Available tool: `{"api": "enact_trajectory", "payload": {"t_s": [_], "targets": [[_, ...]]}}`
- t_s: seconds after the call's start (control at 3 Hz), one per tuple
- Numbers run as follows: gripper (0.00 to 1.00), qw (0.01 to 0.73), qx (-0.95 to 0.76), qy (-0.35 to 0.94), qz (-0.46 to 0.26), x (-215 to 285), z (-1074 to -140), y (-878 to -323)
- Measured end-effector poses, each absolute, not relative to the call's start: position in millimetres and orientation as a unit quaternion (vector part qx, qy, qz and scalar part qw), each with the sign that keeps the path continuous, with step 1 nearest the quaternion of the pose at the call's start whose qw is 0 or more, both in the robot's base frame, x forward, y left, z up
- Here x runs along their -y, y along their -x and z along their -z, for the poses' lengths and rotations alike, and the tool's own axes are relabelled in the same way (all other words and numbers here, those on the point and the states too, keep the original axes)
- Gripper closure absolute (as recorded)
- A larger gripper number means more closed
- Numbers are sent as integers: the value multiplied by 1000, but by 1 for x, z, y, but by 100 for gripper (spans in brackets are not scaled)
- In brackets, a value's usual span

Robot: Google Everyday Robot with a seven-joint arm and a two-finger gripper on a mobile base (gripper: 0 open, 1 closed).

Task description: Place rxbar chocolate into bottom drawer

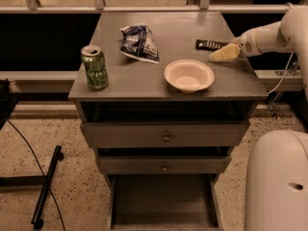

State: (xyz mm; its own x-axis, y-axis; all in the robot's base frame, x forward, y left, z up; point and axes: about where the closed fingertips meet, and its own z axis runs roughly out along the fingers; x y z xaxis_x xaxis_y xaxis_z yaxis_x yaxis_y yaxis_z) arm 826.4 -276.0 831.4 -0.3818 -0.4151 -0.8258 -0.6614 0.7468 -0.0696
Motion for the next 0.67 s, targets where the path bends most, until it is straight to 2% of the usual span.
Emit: {"api": "enact_trajectory", "payload": {"t_s": [0.67], "targets": [[64, 461, -805, 337, -158, 265, -829, -830]]}}
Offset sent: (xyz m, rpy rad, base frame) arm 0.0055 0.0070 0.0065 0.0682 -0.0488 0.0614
